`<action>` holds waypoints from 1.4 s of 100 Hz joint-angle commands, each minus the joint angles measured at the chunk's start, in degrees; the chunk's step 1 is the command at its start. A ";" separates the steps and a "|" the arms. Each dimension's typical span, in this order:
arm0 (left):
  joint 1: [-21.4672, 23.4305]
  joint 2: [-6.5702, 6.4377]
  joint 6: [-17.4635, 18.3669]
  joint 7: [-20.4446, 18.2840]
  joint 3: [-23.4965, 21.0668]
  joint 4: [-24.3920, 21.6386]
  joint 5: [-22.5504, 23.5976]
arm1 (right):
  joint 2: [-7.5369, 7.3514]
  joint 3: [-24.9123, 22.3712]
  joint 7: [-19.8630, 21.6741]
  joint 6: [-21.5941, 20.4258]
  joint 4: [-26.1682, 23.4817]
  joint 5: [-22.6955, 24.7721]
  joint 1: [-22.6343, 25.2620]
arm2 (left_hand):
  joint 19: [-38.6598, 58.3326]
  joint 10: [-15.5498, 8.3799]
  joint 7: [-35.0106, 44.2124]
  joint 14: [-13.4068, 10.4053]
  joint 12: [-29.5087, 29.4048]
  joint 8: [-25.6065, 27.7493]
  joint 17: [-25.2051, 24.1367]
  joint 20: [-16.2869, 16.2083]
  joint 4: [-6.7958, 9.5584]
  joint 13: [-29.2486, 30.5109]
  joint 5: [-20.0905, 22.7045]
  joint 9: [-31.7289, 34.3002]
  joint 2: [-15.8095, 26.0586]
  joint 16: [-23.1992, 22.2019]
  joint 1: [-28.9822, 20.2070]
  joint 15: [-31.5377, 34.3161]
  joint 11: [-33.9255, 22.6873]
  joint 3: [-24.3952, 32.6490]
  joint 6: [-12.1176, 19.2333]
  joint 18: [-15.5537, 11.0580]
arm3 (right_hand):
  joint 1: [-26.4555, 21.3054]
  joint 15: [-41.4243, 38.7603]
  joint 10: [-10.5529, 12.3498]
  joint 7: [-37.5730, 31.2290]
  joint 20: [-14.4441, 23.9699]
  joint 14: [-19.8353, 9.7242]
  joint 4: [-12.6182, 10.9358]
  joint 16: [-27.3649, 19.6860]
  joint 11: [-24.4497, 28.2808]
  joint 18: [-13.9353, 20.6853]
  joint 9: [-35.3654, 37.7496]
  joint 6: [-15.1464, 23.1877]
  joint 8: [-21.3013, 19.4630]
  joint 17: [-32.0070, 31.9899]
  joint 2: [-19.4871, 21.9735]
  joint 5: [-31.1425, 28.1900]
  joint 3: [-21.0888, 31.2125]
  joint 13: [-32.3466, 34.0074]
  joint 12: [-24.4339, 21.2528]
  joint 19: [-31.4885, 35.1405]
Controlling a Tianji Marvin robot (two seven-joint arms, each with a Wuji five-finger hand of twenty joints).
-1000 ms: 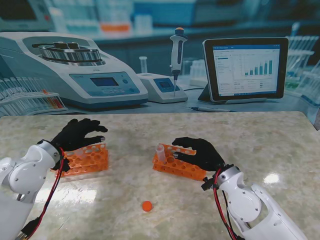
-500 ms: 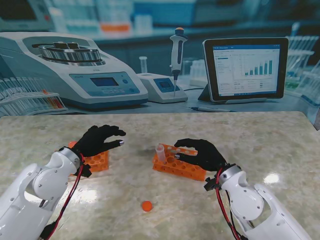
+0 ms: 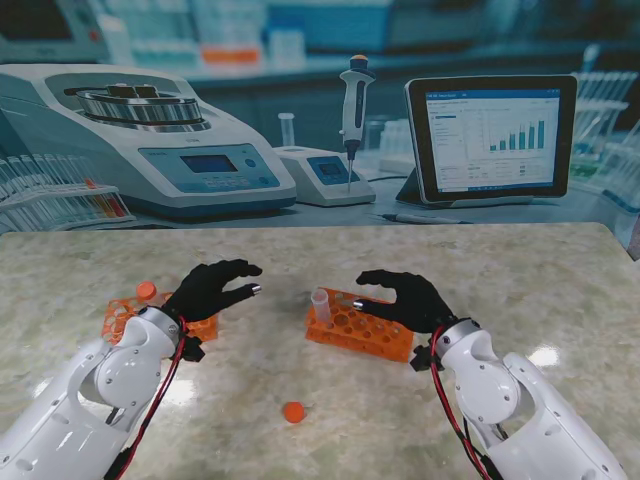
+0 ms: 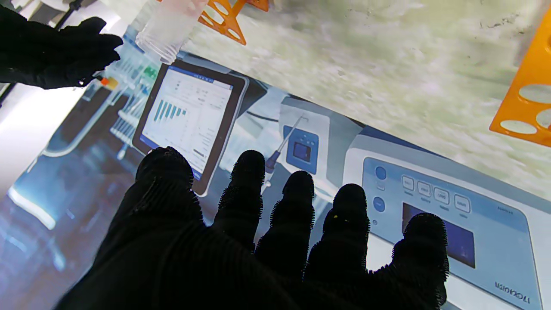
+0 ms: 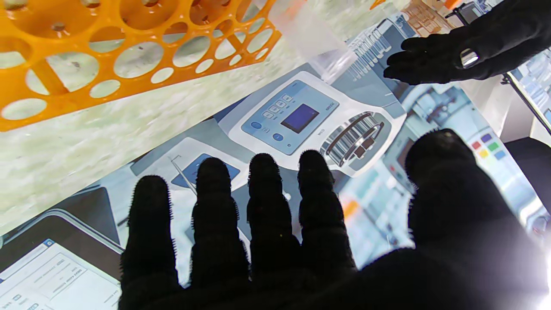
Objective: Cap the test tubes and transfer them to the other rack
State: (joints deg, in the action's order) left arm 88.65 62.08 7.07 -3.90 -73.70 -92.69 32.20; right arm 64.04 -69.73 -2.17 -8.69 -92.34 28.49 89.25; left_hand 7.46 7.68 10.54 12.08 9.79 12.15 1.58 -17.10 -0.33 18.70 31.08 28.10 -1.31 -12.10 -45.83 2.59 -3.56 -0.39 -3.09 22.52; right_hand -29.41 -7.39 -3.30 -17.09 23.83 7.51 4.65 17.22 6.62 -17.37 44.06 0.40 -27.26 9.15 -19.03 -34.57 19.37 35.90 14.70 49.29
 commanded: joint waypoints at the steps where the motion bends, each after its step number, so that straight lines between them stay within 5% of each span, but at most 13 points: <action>1: 0.13 0.64 -0.27 0.24 0.64 1.03 -0.63 | 0.14 0.66 0.31 0.73 0.96 0.21 -1.07 | 0.33 0.37 -1.63 0.68 -0.38 -1.04 -0.19 -0.72 -0.19 1.06 -0.72 0.54 2.48 -0.78 -0.06 0.28 1.01 -0.65 -0.58 0.83 | 0.18 0.66 -0.20 1.11 -1.04 -1.17 -1.51 -1.07 -0.94 -0.58 -1.73 -0.60 0.69 -1.04 1.87 2.76 -0.77 -2.37 -0.89 -1.10; 35: -0.88 1.38 -0.21 2.53 2.94 4.06 -3.14 | 0.51 5.63 0.59 3.89 7.38 0.13 -7.72 | 0.61 0.24 -1.33 0.62 -0.40 -0.98 -0.44 -0.44 -0.17 1.02 -0.33 0.53 2.48 -0.84 -0.15 0.26 0.97 -0.67 -0.31 0.53 | 0.60 2.11 -0.68 2.67 -2.89 -0.97 -1.43 -2.67 -2.22 -0.50 -5.44 -2.02 1.43 -3.38 1.07 5.69 -0.13 -6.45 -2.19 -3.39; 73: -1.34 1.98 0.36 4.81 4.67 6.61 -4.33 | 1.08 11.59 -0.33 5.19 15.23 1.21 -14.61 | 0.46 0.23 -1.12 0.39 -0.39 -0.80 -0.80 -0.14 -0.17 0.89 -0.23 0.56 2.45 -0.84 -0.10 0.23 0.95 -0.70 -0.15 0.51 | 2.26 5.08 -1.86 4.97 -9.89 -1.25 -1.11 -9.42 -5.15 -0.38 -11.27 -3.99 3.02 -7.01 0.31 9.43 0.84 -12.23 -8.77 -8.95; 140: -2.31 2.12 0.92 5.12 6.92 8.88 -4.90 | 2.40 20.82 -4.24 5.70 24.07 4.43 -22.75 | -0.14 0.18 -1.08 0.16 -0.38 -0.65 -1.16 0.20 -0.16 0.53 -0.13 0.49 2.40 -0.76 -0.02 0.15 0.94 -0.71 0.00 0.47 | 4.84 4.60 -3.04 6.29 -14.91 -0.83 -0.46 -11.42 -5.14 -0.48 -14.08 -5.91 3.72 -9.68 -2.28 11.31 2.87 -14.99 -10.37 -10.61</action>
State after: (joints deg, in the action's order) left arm 86.33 64.25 7.80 1.60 -66.86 -83.83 27.06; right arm 65.56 -49.49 -6.00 -3.08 -69.10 32.77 67.01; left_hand 7.46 7.73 10.53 12.10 9.79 12.09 1.38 -17.09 -0.32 18.71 31.08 28.11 -1.30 -12.13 -45.83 2.60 -3.55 -0.39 -3.10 22.52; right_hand -26.26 -3.08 -5.65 -11.84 10.54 7.39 4.63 6.75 1.97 -17.30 31.72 -4.48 -24.38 0.45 -19.03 -25.14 21.35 22.76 4.88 39.32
